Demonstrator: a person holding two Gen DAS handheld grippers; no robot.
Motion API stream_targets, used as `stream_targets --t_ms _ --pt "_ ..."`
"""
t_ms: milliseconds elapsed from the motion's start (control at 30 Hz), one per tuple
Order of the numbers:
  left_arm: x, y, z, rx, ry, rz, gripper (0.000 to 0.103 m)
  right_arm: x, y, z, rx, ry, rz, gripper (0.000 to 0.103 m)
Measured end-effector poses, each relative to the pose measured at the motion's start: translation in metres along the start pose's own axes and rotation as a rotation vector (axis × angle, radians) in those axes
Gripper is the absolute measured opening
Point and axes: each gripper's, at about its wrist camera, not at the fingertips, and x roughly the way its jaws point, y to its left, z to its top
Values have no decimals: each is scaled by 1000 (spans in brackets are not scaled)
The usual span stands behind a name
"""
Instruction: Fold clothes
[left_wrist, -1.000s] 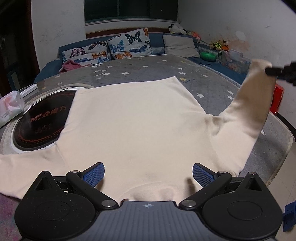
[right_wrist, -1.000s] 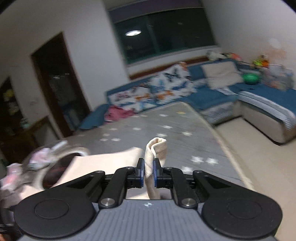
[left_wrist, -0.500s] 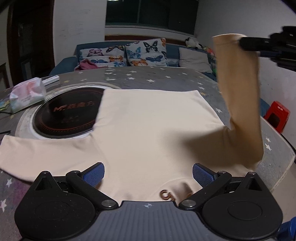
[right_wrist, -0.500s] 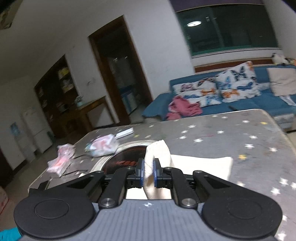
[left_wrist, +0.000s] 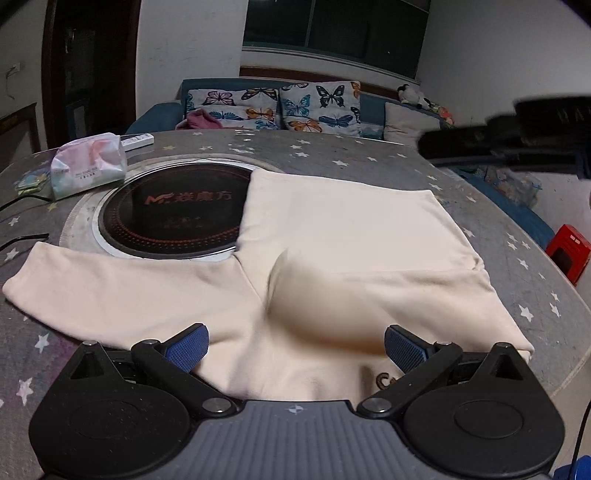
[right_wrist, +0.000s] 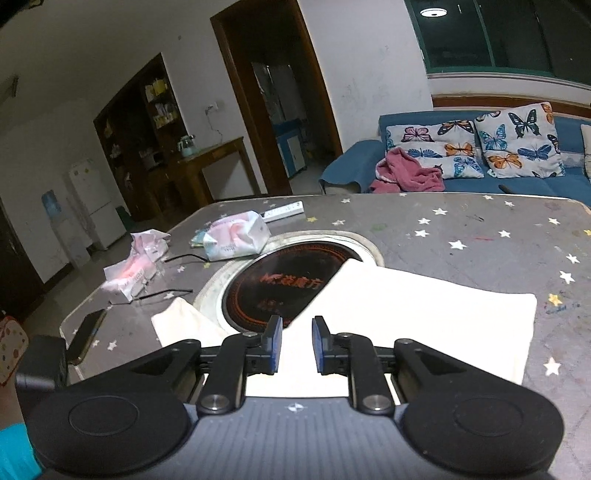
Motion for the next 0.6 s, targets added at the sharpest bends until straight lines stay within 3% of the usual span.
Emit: stream_targets --t_ms 167,333,467,600 --pt "-3 -2 5 9 -29 -9 103 -11 -24 -11 -46 42 -105 17" --pt "1 9 13 -8 -50 28 103 -16 -48 -42 -168 154 -191 17" --pt "6 25 21 -57 -48 74 103 -13 -55 -62 -229 213 -180 26" --pt "11 35 23 -74 -36 117 103 -6 -57 -66 -285 218 -160 33"
